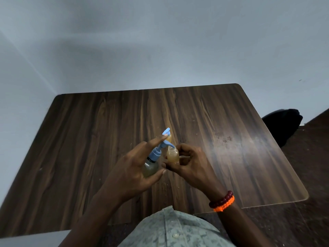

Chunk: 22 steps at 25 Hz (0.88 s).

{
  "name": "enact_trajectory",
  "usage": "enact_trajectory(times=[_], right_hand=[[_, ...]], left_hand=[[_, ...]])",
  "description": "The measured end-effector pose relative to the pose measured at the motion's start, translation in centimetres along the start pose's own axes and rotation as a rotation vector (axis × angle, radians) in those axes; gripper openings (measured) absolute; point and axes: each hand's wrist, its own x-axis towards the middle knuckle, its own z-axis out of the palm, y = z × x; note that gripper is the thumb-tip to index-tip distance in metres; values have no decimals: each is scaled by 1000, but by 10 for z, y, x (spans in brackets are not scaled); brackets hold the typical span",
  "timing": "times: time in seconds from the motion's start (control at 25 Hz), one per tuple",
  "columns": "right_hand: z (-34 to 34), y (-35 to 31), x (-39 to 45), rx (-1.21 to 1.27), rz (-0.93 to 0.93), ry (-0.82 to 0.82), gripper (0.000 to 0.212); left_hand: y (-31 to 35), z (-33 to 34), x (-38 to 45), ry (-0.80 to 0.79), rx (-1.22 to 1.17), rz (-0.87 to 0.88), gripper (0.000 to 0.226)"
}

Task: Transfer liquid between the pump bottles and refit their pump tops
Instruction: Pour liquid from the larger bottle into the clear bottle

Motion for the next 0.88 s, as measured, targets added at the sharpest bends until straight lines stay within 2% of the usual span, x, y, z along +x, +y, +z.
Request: enact_trajectory(times=[0.12, 0.4, 0.56, 0.68, 0.88], right_hand=[[1, 0, 0, 15, 12, 3, 35], [-5, 1, 1, 11, 26, 38, 33], [-14, 5, -1, -1, 33, 23, 31], [-22, 8, -3, -16, 66, 36, 35], [-31, 11, -7, -31, 122, 51, 28]], left_hand=[[0, 4, 2, 17, -125, -6, 100], [-12, 12, 0, 103, -220, -69, 94], [-36, 17, 13, 159, -274, -214, 86], [-73, 26, 29, 217, -272, -302, 91], [-124, 44, 57, 309, -204, -442, 98]])
